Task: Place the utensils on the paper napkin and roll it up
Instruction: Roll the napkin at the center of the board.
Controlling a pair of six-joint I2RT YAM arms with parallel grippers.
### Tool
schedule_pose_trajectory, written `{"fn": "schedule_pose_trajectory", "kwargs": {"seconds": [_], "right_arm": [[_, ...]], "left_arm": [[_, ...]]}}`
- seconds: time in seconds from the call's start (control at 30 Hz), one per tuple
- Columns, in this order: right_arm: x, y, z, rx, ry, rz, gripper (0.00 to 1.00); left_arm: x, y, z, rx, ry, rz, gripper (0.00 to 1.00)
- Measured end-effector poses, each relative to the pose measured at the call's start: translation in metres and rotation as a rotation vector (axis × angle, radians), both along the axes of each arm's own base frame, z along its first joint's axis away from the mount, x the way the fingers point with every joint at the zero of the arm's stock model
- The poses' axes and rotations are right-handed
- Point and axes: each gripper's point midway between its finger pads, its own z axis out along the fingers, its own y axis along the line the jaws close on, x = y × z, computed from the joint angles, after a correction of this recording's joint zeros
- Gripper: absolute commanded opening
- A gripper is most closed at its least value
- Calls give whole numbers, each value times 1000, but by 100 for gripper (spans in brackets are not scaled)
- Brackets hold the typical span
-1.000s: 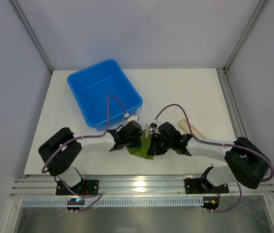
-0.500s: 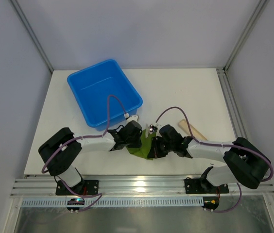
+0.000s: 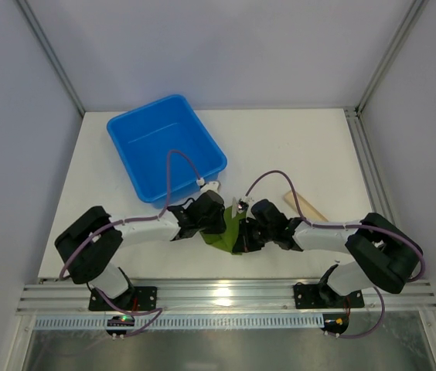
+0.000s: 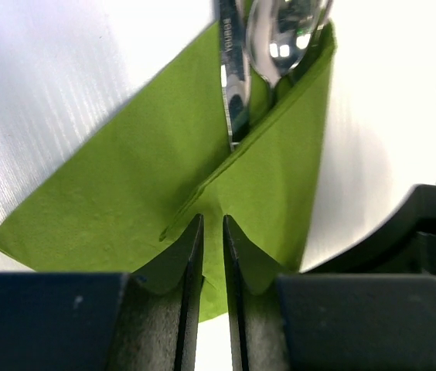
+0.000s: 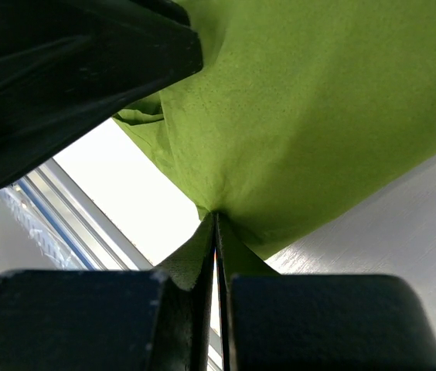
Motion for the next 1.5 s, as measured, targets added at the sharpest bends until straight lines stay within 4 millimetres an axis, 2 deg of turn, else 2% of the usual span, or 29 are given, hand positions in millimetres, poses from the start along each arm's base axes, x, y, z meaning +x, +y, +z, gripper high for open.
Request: {"fn": "schedule_pose_trajectory", "kwargs": {"seconds": [0.27,0.43,0.53,0.77,0.83,1.0,1.1,1.2,1.3,1.5], "right_arm": [[0,0,0,-2,-1,-3,4],[0,0,0,-1,2,-7,4],[1,0,0,-4,1,-12,4],[9,0,5,-34,-8,-34,4],[12,0,11,-39,-16,-41,4],[23,-1,38,-31,-74,-70,4],[38,-4,59,-26,-126,-107,4],[54,-9,70,-34,-161,-147,4],[66,-16,70,-55,-170,-175,4],[69,-16,48,-103,-121,-158,4]], "left_arm": [[-5,-7,30,-95,-23,-18,24],[-7,-12,33,-127,-14,-30,24],[-7,-15,29,-133,-9,-33,22],[-9,-10,-9,-61,53,-4,21],[-9,-8,-13,-49,59,2,21],[-8,-8,-14,-46,57,5,18],[-8,-8,-14,-49,57,7,17],[-8,-8,-14,-51,59,10,18],[-8,-9,-14,-54,62,15,17],[-8,-9,-14,-58,64,18,16]]}}
